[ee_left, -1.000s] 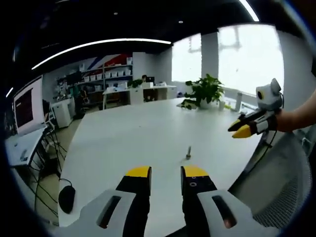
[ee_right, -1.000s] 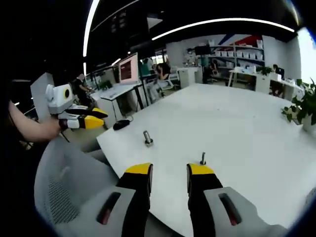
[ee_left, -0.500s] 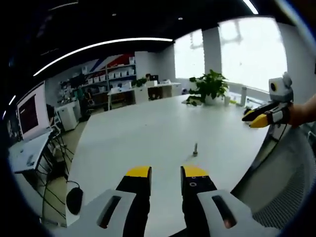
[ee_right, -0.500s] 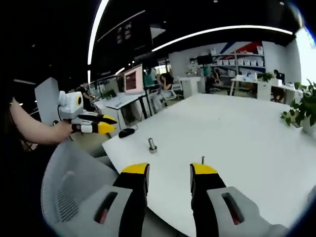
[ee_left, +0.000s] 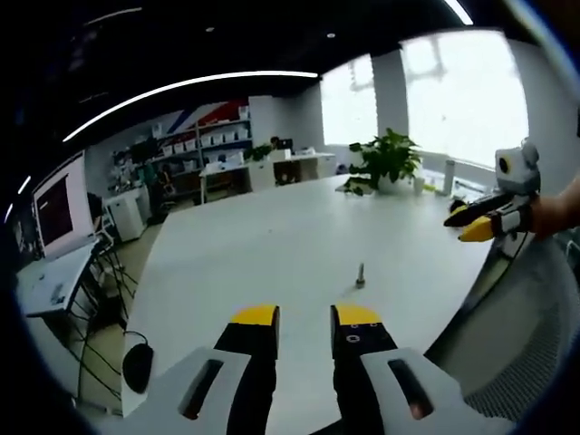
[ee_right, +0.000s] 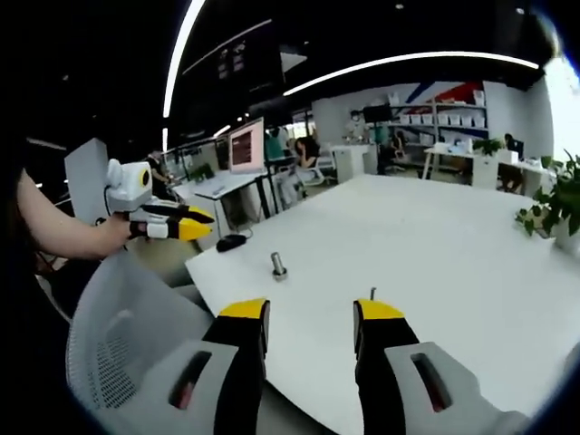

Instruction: Place the washer onto the threaded stud by aligning its center hole with the stud, sliding it down to the base, and recovering from edge contact or off-axis alignment until the washer reaches the visible bottom stop.

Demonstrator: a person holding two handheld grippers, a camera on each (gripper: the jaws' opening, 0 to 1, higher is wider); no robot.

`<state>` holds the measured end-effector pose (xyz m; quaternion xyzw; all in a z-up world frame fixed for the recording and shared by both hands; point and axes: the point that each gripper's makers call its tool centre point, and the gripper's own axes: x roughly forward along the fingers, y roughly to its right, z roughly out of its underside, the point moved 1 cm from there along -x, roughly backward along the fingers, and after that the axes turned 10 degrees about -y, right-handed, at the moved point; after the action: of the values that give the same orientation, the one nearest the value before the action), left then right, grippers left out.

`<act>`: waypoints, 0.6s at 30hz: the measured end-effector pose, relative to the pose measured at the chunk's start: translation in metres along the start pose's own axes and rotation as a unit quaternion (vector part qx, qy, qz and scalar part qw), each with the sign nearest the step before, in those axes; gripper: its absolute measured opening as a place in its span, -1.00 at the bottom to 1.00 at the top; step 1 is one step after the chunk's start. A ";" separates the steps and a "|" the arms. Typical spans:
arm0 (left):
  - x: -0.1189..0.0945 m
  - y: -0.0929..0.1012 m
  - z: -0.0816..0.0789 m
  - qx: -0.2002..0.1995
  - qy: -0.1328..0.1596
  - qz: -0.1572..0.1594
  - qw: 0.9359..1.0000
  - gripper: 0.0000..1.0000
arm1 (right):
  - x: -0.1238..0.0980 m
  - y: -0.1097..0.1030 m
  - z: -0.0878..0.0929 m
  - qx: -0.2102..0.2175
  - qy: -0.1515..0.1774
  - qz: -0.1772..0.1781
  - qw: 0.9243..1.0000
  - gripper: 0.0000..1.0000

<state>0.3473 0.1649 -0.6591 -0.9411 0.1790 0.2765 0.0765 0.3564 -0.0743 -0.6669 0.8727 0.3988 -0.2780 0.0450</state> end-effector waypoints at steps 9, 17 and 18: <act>0.003 -0.003 0.005 -0.008 -0.012 -0.004 1.000 -0.59 | 0.000 0.003 0.003 -0.016 -0.015 0.017 1.000 -0.28; 0.001 -0.013 0.008 -0.020 -0.013 -0.026 0.999 -0.58 | -0.001 0.009 0.004 -0.015 -0.016 0.032 0.999 -0.19; 0.000 -0.014 0.007 -0.020 -0.013 -0.030 0.999 -0.57 | -0.001 0.011 0.005 -0.020 -0.018 0.038 0.999 -0.15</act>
<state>0.3489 0.1799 -0.6646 -0.9436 0.1444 0.2901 0.0683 0.3617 -0.0841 -0.6716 0.8810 0.3696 -0.2839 0.0807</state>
